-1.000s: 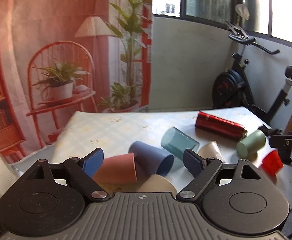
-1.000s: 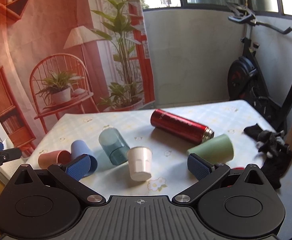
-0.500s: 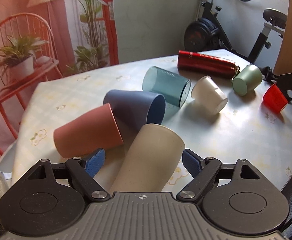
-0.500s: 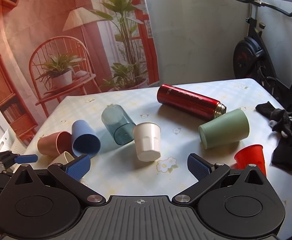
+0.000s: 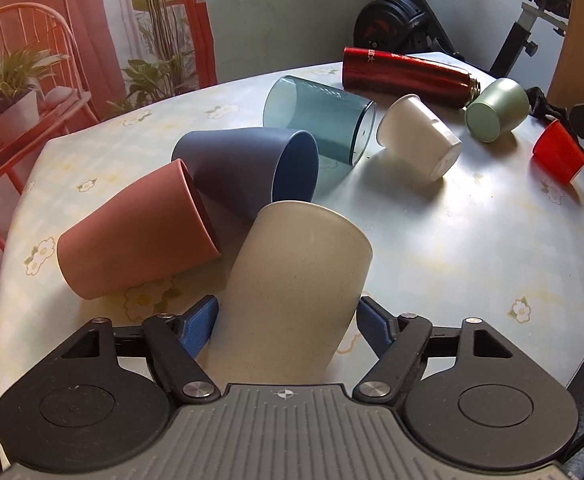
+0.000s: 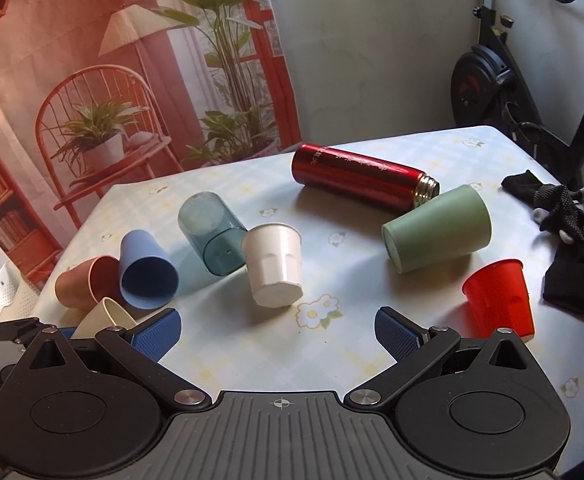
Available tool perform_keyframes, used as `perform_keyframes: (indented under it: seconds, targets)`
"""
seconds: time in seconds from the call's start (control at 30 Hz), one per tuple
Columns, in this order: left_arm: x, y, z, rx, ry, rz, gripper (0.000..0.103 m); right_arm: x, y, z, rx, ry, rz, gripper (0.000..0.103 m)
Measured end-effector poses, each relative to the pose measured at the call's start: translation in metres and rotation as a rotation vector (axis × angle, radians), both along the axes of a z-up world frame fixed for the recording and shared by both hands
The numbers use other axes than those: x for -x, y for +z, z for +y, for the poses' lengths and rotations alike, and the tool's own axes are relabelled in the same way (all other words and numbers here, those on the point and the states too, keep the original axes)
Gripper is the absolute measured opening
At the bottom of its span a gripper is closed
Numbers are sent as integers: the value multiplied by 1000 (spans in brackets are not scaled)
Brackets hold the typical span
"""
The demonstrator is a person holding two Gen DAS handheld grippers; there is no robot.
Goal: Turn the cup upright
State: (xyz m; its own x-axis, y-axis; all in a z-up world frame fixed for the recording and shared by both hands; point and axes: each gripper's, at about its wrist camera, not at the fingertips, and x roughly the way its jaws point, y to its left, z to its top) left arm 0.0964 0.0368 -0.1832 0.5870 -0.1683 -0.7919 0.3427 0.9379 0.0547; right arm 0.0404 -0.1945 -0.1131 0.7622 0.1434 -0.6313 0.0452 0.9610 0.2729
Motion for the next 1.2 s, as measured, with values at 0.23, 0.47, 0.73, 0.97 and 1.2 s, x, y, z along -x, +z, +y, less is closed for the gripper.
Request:
perform_keyframes:
  seconds: [0.23, 0.47, 0.73, 0.97, 1.2]
  targets:
    - [-2, 9, 4, 73, 59, 62, 71, 1, 1, -6, -10, -14, -3, 102]
    - [3, 20, -22, 149, 64, 88, 70, 5, 2, -27, -18, -64, -16, 102]
    - [-3, 7, -97, 192, -15, 124, 70, 17, 4, -73, 2, -166, -34, 102]
    - [-16, -6, -145, 206, -39, 122, 70, 25, -1, -100, 31, -224, -28, 102]
    - [-19, -8, -160, 216, -79, 110, 71, 24, -8, -102, 36, -221, -8, 102]
